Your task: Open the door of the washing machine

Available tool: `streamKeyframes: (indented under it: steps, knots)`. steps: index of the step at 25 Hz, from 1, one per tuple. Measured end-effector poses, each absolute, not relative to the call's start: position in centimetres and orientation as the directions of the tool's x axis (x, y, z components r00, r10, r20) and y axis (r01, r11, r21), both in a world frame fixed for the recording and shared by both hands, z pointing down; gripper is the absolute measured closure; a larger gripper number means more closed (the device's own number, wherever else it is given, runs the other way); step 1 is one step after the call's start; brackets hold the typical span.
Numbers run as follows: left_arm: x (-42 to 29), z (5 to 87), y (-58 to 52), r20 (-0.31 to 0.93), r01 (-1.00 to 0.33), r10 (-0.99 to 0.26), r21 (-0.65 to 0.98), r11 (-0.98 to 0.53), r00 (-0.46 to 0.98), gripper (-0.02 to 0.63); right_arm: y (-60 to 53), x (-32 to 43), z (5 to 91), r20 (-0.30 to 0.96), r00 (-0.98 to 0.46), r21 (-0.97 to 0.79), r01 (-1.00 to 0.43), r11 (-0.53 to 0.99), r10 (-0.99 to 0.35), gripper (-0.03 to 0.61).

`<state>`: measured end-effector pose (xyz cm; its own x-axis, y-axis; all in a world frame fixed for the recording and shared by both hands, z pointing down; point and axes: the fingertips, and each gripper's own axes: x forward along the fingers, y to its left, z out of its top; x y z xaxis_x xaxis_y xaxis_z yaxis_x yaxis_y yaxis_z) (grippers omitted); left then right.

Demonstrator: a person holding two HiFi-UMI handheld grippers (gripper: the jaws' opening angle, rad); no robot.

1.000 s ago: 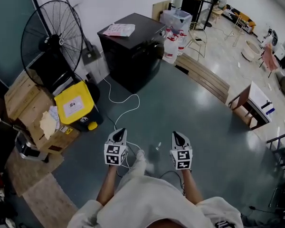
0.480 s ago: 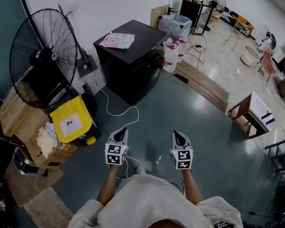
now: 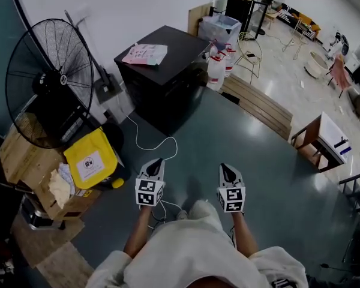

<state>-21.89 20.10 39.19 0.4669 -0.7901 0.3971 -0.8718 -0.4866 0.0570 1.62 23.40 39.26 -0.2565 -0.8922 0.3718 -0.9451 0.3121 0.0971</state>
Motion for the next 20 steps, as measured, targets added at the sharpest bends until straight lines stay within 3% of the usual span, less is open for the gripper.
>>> streamKeyframes:
  steps: [9, 20]
  knots:
    - [-21.2, 40.6, 15.3, 0.418, -0.879, -0.790, 0.048, -0.474, 0.449, 0.606, 18.4, 2.3, 41.0, 0.387, -0.272, 0.085, -0.941, 0.327, -0.881, 0.580]
    - [-18.5, 40.8, 1.9, 0.417, -0.900, -0.811, 0.040, -0.435, 0.411, 0.606, 4.0, 5.2, 42.0, 0.392, -0.312, 0.072, -0.927, 0.367, -0.865, 0.579]
